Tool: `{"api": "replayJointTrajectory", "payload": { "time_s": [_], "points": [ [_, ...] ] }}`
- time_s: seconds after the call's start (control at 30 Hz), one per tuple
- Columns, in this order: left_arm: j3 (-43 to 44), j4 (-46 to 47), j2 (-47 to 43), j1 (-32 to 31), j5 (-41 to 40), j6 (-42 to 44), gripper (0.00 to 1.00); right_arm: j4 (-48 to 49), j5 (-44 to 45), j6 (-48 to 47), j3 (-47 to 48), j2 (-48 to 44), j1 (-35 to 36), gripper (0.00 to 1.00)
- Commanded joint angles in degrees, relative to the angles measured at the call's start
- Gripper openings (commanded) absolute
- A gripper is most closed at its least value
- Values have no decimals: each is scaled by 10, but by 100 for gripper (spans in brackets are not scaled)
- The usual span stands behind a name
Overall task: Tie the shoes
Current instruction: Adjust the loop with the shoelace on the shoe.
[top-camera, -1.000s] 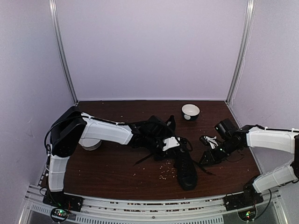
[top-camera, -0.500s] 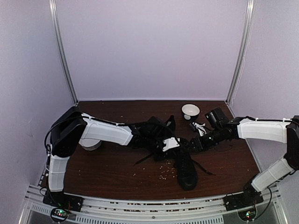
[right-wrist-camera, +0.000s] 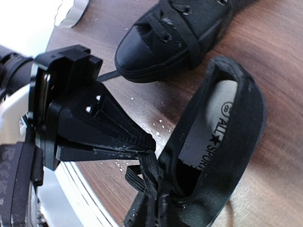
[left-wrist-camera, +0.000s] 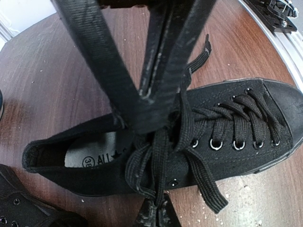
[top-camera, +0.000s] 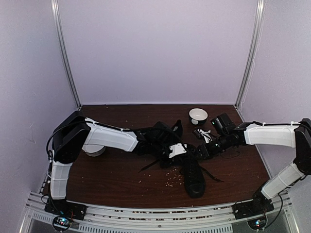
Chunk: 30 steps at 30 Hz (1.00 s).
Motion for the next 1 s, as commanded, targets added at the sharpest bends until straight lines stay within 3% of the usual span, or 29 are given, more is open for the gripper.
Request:
{"api": "replayJointTrajectory", "payload": {
  "time_s": [0.0, 0.13, 0.33, 0.47, 0.67, 0.97],
  "points": [
    [-3, 20, -18, -2, -4, 1, 0, 6, -11, -2, 11, 0, 4, 0],
    [-21, 36, -36, -2, -16, 5, 1, 3, -15, -8, 14, -12, 4, 0],
    [-87, 144, -93, -6, -63, 37, 51, -1, -26, -18, 13, -20, 4, 0],
    [-73, 130, -91, -14, -85, 84, 69, -3, -30, -24, 15, -20, 4, 0],
    [-38, 111, -74, -33, -66, 125, 79, -15, -29, -35, 15, -28, 3, 0],
    [6, 108, -21, -49, -94, 132, 77, -10, -39, -34, 8, -43, -1, 0]
  ]
}}
